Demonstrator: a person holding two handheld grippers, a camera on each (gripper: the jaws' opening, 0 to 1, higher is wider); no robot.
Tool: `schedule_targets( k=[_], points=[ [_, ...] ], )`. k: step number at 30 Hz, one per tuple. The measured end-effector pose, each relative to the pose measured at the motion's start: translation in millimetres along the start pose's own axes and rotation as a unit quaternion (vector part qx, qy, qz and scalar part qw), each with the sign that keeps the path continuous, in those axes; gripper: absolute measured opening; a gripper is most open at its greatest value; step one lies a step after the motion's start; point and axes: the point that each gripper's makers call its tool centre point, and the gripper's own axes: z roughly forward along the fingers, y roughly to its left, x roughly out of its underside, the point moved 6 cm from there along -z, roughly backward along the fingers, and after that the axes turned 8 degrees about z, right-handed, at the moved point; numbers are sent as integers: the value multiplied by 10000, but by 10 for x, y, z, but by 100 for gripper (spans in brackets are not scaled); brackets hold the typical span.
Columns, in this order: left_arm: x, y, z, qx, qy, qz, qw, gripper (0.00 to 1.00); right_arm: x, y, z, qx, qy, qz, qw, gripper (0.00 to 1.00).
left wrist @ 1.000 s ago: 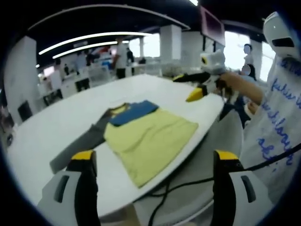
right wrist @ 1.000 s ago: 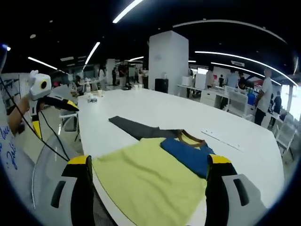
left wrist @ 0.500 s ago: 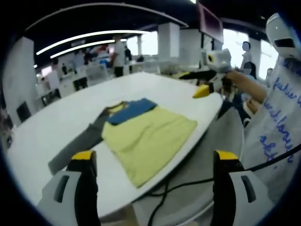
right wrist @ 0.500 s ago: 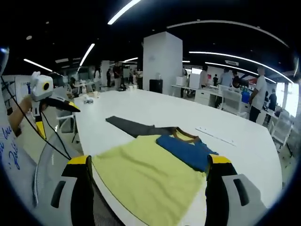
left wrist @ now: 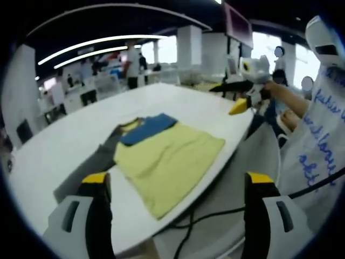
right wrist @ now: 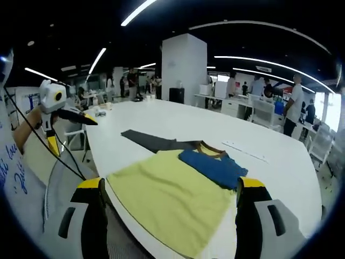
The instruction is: Fold the garment on the visible template until the final outline fits inside the template.
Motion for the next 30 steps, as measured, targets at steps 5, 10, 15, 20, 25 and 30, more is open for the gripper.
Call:
schedule_targets(
  k=[5, 10, 15, 20, 25, 30],
  points=[
    [-6, 3, 16, 34, -8, 17, 10000, 99, 18, 40, -63, 22, -23, 55, 10000, 100],
    [-32, 31, 28, 33, -10, 54, 10000, 99, 6, 112, -99, -49, -38, 36, 10000, 100],
    [-44, 84, 30, 23, 5, 81, 10000, 99, -2, 119, -121, 11, -44, 2, 10000, 100],
    [-37, 135, 54, 27, 36, 79, 10000, 99, 3, 130, -128, 44, -47, 56, 10000, 100],
    [-42, 170, 74, 36, 27, 70, 10000, 99, 9, 124, -124, 52, -43, 88, 9999, 100],
    [-25, 209, 81, 71, 98, 92, 9999, 99, 41, 137, -101, -49, -26, 212, 9998, 100]
  ],
)
